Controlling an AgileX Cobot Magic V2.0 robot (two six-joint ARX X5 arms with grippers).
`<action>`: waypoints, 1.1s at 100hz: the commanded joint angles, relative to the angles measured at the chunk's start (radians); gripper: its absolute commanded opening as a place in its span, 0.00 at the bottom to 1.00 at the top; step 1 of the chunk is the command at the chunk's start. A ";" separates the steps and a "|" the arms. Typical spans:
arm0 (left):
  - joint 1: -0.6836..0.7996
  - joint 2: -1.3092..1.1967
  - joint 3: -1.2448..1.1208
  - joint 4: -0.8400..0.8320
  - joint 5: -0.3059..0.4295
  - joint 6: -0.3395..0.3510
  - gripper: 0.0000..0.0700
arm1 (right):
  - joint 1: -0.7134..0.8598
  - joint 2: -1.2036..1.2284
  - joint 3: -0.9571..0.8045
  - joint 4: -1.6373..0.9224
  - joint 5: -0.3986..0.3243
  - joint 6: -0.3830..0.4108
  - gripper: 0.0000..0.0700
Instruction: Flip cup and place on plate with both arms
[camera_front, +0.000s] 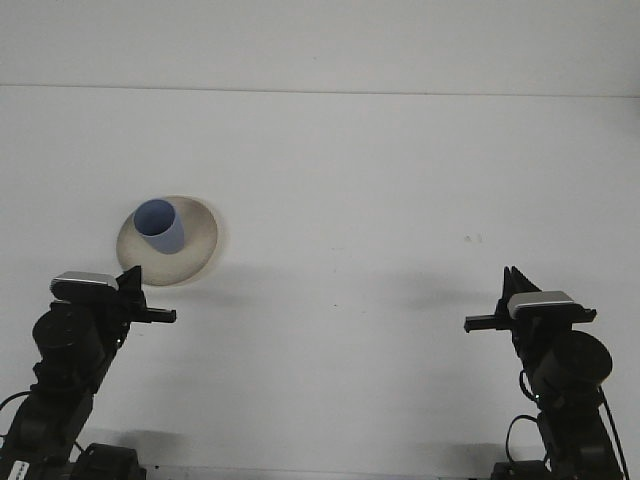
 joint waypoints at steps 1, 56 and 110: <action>0.000 0.004 0.012 0.009 0.002 0.005 0.01 | 0.002 0.002 0.003 0.016 0.003 -0.005 0.01; 0.000 -0.043 0.013 0.010 0.002 0.005 0.02 | 0.002 0.002 0.003 0.016 0.003 -0.004 0.01; 0.000 -0.145 0.013 0.011 0.002 0.006 0.02 | 0.002 0.002 0.003 0.016 0.003 -0.004 0.01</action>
